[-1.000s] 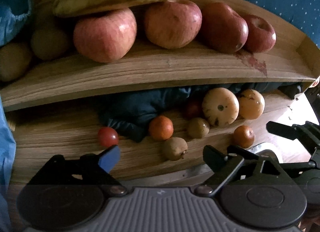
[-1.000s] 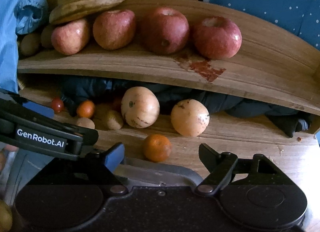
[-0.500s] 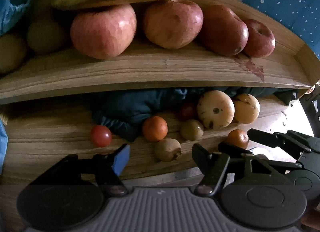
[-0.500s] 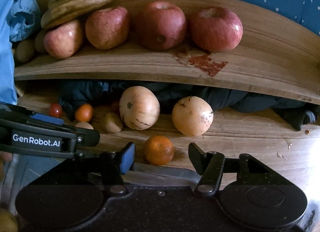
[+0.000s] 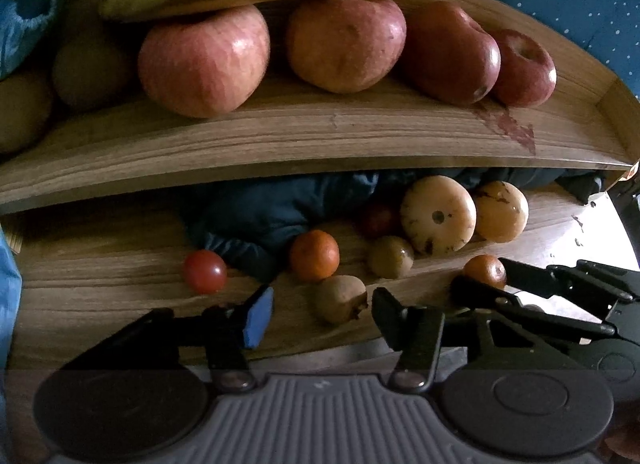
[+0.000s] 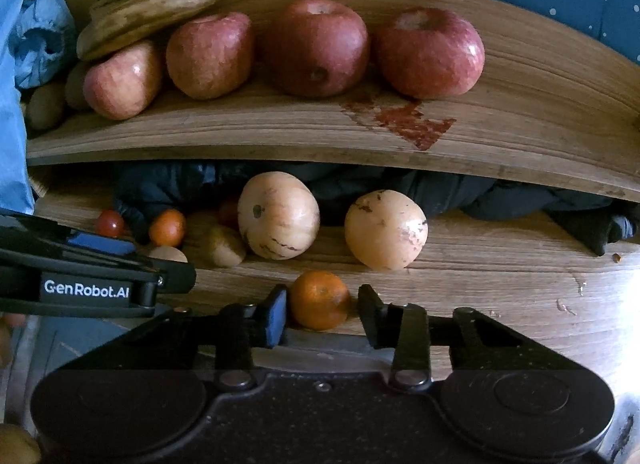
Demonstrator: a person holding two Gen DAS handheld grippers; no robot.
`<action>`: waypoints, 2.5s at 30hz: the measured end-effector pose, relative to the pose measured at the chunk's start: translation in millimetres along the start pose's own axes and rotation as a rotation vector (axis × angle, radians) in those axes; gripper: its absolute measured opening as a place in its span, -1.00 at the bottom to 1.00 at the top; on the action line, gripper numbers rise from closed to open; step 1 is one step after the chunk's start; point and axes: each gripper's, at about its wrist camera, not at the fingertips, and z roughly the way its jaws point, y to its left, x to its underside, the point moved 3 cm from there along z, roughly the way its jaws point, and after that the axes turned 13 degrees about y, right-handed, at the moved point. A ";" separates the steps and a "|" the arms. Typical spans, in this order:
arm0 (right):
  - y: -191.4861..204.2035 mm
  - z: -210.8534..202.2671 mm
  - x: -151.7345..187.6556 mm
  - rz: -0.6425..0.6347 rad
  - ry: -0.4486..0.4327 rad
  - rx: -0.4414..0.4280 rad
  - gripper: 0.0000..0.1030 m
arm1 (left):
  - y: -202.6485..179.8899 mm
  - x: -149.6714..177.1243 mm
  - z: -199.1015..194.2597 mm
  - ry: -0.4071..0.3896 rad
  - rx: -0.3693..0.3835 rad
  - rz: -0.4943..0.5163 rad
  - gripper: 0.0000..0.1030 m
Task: Organize fruits
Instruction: 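Close the left tool on the kiwi while the right tool closes on the orange, then carry the kiwi with the left tool while the right tool carries the orange to the tray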
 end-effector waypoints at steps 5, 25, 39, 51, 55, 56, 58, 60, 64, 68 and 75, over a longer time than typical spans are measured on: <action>4.2 -2.0 0.6 -0.007 0.000 0.000 -0.32 | -1.7 5.1 -2.9 -0.007 0.010 -0.007 -0.17; 8.4 -38.2 15.7 -0.023 -0.072 -0.002 -0.32 | -4.7 27.3 -25.6 -0.056 0.090 -0.044 -0.40; 12.0 -81.3 56.8 -0.084 -0.101 -0.036 -0.32 | -37.8 61.4 -51.4 -0.073 0.094 0.005 -0.40; 10.3 -103.7 111.8 -0.154 -0.069 -0.058 -0.32 | -67.3 101.4 -62.3 -0.063 0.100 0.041 -0.40; 5.2 -108.8 128.0 -0.166 -0.054 -0.064 -0.33 | -75.0 111.6 -64.5 -0.056 0.101 0.050 -0.40; 4.3 -109.5 131.4 -0.170 -0.049 -0.066 -0.33 | -76.9 113.7 -64.9 -0.054 0.102 0.052 -0.40; 1.8 -110.7 138.1 -0.181 -0.039 -0.071 -0.32 | -80.6 118.0 -65.3 -0.050 0.100 0.056 -0.40; -0.7 -112.0 143.5 -0.192 -0.032 -0.077 -0.32 | -84.0 122.7 -65.3 -0.047 0.101 0.063 -0.40; -3.3 -112.6 152.7 -0.223 -0.014 -0.091 -0.33 | -91.9 133.2 -64.8 -0.035 0.104 0.075 -0.40; -3.8 -111.7 159.6 -0.272 -0.001 -0.101 -0.33 | -100.6 142.7 -61.8 -0.011 0.107 0.075 -0.40; -6.0 -108.9 168.0 -0.345 0.012 -0.127 -0.33 | -109.3 159.3 -56.2 0.021 0.102 0.039 -0.40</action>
